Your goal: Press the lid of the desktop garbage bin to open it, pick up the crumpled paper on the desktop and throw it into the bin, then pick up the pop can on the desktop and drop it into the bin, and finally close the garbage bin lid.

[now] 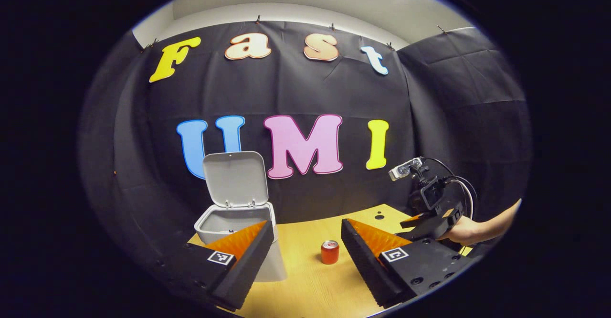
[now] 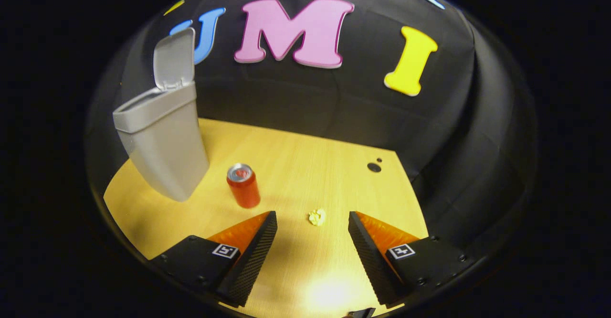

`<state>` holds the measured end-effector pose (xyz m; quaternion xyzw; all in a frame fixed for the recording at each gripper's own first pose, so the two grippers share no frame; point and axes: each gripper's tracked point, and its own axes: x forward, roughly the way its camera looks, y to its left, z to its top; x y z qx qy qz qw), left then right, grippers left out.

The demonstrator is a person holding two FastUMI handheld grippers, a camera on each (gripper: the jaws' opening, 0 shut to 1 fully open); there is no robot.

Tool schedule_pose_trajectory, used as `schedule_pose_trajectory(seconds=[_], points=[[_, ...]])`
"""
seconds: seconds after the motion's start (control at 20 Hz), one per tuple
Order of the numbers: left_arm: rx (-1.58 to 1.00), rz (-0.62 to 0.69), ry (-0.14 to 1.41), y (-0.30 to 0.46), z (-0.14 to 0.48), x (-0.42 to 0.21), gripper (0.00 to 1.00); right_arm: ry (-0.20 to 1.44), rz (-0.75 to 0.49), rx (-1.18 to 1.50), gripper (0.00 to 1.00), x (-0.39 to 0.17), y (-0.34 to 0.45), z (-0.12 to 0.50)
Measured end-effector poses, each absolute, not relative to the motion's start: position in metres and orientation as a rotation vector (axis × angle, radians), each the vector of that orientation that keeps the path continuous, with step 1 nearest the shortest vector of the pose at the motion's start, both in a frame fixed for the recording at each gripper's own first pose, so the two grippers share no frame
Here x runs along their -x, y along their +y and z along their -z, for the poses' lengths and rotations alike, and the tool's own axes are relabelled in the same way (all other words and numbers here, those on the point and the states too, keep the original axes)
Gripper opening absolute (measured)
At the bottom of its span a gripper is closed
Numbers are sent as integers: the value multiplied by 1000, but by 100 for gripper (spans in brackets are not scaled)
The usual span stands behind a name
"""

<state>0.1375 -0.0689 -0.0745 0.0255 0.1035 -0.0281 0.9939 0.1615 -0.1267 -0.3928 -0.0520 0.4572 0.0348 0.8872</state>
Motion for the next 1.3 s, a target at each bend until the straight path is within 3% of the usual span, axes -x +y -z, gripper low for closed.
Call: schedule_pose_trajectory(seconds=[0.55, 1.0, 1.1, 1.15, 1.2, 1.25, 1.3], points=[[-95, -126, 358, -26, 130, -155, 96, 1252, -54, 81, 96, -184, -151, 525], [-37, -173, 437, -35, 159, -171, 96, 1301, -52, 11, 93, -197, -151, 564], [27, -186, 456, -41, 165, -176, 96, 1313, -46, -4, 82, -197, -152, 566], [38, -194, 455, -42, 165, -176, 96, 1309, -41, -12, 50, -200, -156, 566], [32, -203, 454, -42, 164, -178, 96, 1317, -46, -24, 39, -200, -157, 565], [19, -213, 453, -41, 165, -178, 96, 1339, -56, -31, 49, -194, -155, 568], [10, -215, 452, -40, 164, -180, 96, 1346, -69, -27, 49, -193, -156, 567]])
